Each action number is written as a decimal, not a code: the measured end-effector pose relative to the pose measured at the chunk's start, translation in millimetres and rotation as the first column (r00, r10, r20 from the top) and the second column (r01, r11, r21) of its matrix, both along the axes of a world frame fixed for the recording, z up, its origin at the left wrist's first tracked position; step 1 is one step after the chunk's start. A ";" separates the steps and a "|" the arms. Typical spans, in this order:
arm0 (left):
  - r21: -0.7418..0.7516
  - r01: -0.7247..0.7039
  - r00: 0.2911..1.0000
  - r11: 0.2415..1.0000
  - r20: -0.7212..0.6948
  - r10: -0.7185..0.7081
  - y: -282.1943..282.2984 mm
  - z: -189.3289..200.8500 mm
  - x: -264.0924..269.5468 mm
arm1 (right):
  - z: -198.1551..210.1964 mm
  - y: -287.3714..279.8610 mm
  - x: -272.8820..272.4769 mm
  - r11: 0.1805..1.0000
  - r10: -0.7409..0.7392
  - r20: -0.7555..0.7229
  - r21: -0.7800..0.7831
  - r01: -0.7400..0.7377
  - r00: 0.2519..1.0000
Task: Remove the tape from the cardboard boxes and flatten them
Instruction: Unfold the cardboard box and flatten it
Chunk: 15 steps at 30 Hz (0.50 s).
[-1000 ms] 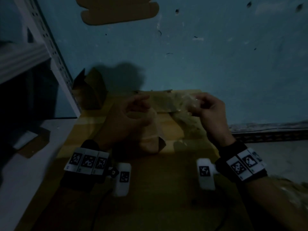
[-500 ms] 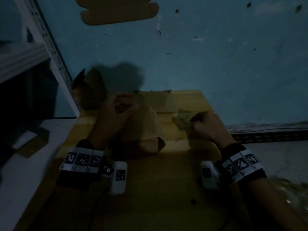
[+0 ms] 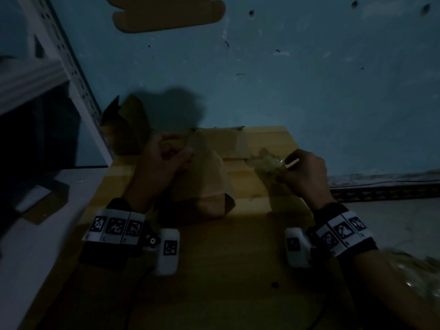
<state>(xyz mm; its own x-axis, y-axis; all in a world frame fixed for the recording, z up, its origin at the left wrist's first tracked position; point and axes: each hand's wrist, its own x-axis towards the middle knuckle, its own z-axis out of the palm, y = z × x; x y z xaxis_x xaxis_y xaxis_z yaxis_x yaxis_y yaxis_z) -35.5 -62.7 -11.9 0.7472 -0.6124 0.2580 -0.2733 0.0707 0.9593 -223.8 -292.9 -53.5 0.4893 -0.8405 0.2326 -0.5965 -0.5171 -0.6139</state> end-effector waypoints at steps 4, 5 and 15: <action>-0.014 0.003 1.000 1.000 -0.011 -0.003 -0.1 0.8 0.2 | 4.5 6.2 -0.5 1.000 0.012 0.086 -0.027 -0.009 0.996; -0.015 0.000 1.000 1.000 -0.014 -0.001 -0.2 0.8 0.8 | 7.8 7.1 -0.1 0.999 0.007 0.119 -0.052 -0.001 0.993; -0.031 0.020 0.999 0.999 -0.027 -0.021 2.7 -0.2 -0.1 | 3.3 -10.5 -14.4 0.965 -0.175 0.026 -0.196 0.177 0.984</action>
